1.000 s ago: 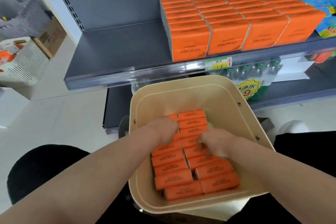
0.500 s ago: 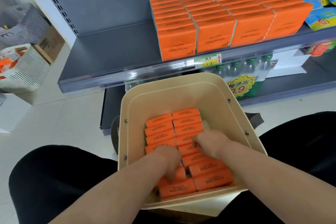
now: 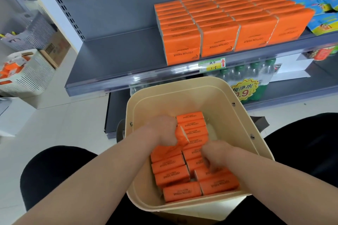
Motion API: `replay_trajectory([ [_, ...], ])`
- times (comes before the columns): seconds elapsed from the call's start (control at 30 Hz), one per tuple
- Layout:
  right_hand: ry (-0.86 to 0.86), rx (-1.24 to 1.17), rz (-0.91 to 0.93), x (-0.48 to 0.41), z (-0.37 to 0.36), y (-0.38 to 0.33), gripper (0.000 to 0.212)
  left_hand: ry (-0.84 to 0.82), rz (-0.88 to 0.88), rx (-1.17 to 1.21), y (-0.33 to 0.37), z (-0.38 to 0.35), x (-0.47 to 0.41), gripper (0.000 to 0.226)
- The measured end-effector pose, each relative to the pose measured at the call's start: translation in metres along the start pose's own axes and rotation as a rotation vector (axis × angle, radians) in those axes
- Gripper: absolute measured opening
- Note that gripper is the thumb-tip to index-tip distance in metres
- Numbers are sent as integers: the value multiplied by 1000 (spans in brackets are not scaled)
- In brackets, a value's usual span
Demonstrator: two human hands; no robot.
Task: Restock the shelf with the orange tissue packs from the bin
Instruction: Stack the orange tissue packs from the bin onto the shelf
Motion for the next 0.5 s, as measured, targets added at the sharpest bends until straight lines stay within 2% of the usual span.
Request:
replay_trajectory([
  [0.13, -17, 101, 35, -1, 3, -9, 27, 10, 77, 26, -6, -27, -4, 36],
  [0.27, 29, 197, 67, 3, 9, -10, 21, -45, 84, -9, -9, -37, -9, 37],
  [0.37, 106, 207, 56, 13, 22, -7, 19, -64, 86, -58, -12, -39, -11, 36],
  [0.5, 259, 96, 38, 27, 63, 2, 14, -18, 139, -35, -19, -30, -17, 34],
])
Point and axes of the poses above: each hand's wrist, its own x-axis away from the middle knuckle, its own z-axis out of the back of the hand, y = z × x, the point moved 2 cm from there along -x, towards the middle knuckle
